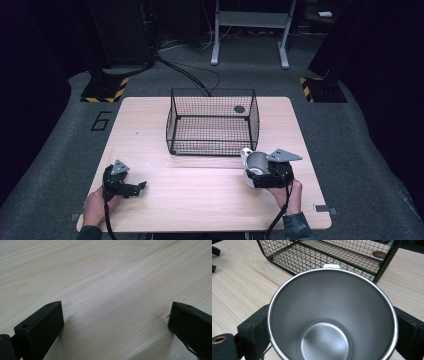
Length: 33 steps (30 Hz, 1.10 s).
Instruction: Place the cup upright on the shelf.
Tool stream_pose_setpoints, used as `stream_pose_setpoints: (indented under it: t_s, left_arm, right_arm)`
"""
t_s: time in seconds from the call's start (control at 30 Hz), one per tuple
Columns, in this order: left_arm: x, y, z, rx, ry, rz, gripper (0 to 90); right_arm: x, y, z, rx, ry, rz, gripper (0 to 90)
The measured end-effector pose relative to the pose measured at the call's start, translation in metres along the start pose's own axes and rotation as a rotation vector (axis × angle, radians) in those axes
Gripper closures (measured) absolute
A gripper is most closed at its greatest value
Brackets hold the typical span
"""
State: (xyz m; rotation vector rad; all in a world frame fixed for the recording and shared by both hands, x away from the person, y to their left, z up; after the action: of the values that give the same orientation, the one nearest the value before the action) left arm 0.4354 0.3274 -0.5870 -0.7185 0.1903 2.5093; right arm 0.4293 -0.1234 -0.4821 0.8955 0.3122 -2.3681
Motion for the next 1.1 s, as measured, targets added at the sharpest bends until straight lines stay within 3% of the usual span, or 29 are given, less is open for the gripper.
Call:
stream_pose_setpoints:
  t_s: [1.1]
  left_arm:
    - [-0.001, 0.000, -0.001, -0.006, 0.012, 0.001, 0.3]
  right_arm:
    - [-0.040, -0.016, 0.003, -0.039, 0.013, 0.066, 6.3]
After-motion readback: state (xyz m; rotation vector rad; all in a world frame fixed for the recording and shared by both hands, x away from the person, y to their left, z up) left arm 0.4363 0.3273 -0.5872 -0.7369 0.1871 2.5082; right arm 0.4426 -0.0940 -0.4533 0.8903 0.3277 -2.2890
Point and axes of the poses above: each handheld gripper's, and its own axes: z roughly backward along the jaws, x roughly out of its underside, y roughly to its right, the point moved 8 cm from there along -z, roughly forward along the jaws, and after that the axes turned 14 degrees about -y, right-handed, at the moved point
